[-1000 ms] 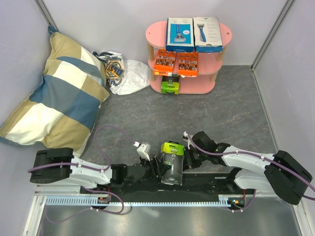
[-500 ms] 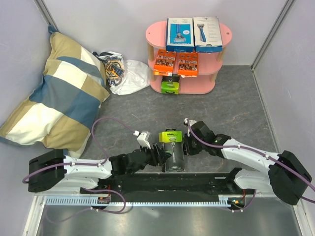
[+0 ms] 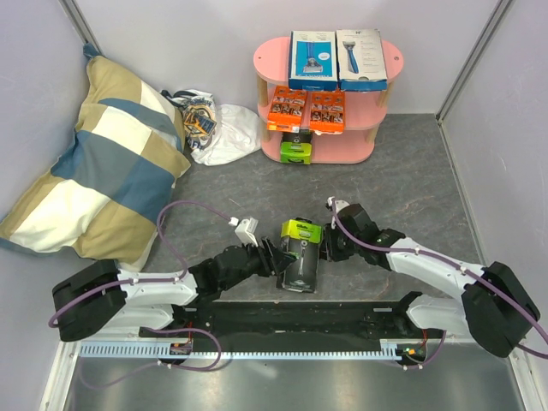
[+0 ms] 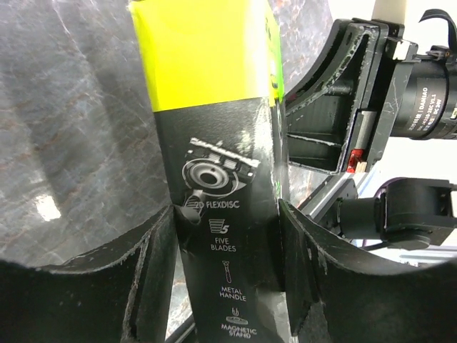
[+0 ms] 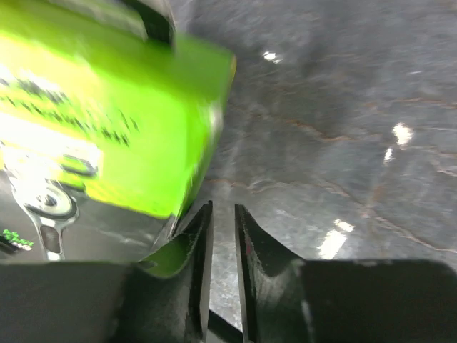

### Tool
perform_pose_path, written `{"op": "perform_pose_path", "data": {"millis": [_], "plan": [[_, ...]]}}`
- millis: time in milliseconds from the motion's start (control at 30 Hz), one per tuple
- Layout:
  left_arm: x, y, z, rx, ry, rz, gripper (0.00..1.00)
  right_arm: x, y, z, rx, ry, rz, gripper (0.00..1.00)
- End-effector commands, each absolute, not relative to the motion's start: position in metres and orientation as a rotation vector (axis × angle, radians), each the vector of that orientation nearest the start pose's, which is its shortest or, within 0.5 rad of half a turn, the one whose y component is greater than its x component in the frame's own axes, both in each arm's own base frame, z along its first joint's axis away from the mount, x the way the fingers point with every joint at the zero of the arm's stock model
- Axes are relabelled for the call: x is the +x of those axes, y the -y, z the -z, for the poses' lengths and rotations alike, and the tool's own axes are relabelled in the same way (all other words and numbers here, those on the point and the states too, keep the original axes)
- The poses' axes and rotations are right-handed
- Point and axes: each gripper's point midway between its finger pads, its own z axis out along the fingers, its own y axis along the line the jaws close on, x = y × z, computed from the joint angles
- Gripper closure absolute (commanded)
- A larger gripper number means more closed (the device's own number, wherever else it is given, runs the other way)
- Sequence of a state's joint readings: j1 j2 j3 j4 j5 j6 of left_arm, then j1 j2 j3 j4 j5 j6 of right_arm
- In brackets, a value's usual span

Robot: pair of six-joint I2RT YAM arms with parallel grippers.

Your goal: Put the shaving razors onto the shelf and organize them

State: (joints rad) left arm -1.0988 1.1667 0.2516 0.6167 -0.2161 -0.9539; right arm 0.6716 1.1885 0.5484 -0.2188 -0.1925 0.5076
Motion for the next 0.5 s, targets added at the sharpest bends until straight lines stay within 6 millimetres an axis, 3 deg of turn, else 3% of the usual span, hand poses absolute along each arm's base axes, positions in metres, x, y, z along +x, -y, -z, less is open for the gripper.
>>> {"op": "perform_pose_path", "data": {"millis": [0,233,400,467], "plan": [[0.177,0.310,-0.164,-0.089,-1.834,1.363,0.98,0.208,-0.211,-0.058,-0.239,-2.490,-0.709,0.71],[0.202,0.288,-0.191,-0.119,-1.763,1.343,0.98,0.219,-0.192,-0.068,-0.156,-2.456,-0.729,0.39],[0.212,0.281,-0.194,-0.148,-1.760,1.340,0.98,0.215,-0.205,-0.087,-0.204,-2.383,-0.870,0.28],[0.217,0.275,-0.197,-0.182,-1.734,1.351,0.98,0.206,-0.215,-0.100,-0.246,-2.326,-0.985,0.14]]}}
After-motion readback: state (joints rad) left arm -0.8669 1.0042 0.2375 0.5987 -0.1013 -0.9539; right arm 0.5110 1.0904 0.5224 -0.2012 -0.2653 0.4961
